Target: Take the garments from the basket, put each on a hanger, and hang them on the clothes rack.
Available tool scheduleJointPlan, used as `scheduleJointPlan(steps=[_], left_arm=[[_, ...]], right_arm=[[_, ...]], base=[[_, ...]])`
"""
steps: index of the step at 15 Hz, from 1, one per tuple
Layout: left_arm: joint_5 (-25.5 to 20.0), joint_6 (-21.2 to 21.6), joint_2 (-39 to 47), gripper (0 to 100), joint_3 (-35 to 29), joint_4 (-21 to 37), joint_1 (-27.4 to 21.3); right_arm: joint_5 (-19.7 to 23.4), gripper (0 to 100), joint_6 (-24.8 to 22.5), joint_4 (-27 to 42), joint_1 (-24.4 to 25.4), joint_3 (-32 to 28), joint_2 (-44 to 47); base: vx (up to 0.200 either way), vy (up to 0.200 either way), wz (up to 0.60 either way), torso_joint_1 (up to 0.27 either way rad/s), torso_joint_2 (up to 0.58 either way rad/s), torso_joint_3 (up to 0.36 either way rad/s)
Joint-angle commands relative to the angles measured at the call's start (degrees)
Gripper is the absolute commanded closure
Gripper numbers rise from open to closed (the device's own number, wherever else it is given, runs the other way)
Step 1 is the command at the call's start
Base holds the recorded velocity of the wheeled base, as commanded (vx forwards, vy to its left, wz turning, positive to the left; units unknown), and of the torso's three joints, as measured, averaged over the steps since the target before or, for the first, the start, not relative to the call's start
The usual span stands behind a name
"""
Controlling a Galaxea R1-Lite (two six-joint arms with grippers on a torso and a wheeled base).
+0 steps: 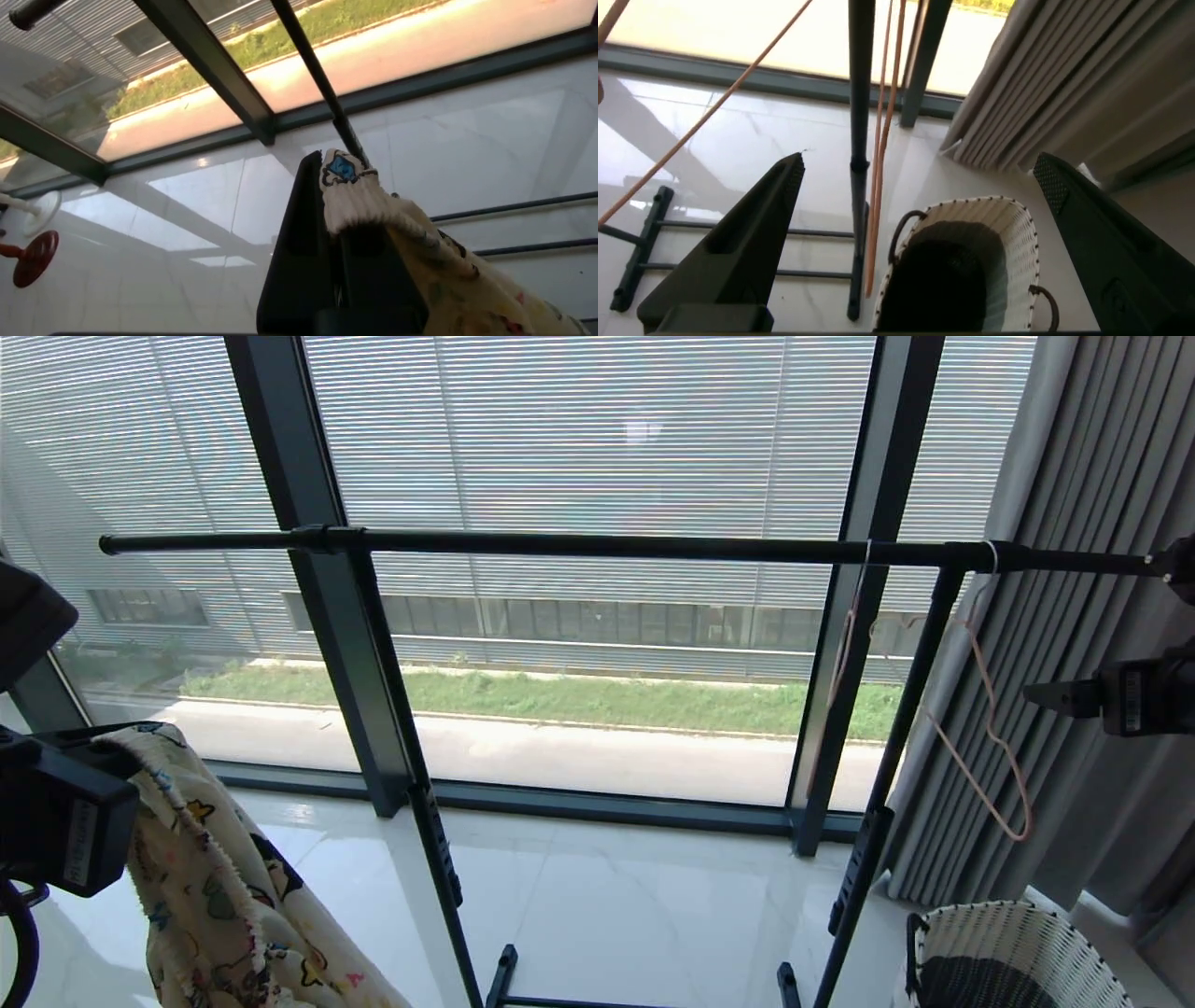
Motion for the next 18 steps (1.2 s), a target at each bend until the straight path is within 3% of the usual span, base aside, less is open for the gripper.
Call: scheduleJointPlan(steps=[1,4,7,12,18], left_arm=[[0.1,0.0,0.6,100,0.1,0.0,-0.5],[0.2,-0.2,1.2,100,0.2,0.0,-0.4],[0.2,-0.4,0.9,100,0.5,-0.1,-0.4],[0.3,-0.4,0.6,100,0.9,-0.1,-0.3],[1.5,-0.4,0.3,100,0.9,-0.1,-0.2]], right_arm=[[0.1,0,0.0,0.0,-0.7,0.1,2.5],[2.8,0,0.6,-0.1,-3.2,1.1,5.7],[4.3,0,0.8,-0.3,-5.1,2.0,8.0],[6.0,0,1.0,-10.7,-5.2,10.3,9.6],[7.0,0,0.7,-14.7,-4.9,10.8,11.9]], base=[[0.200,0.000,0.00,-0.002,0.00,0.002],[0.200,0.000,0.00,0.002,0.00,0.004],[0.000,0.000,0.00,0.000,0.00,0.000],[0.000,0.000,0.00,0.000,0.00,0.000],[0.000,0.000,0.00,0.000,0.00,0.000]])
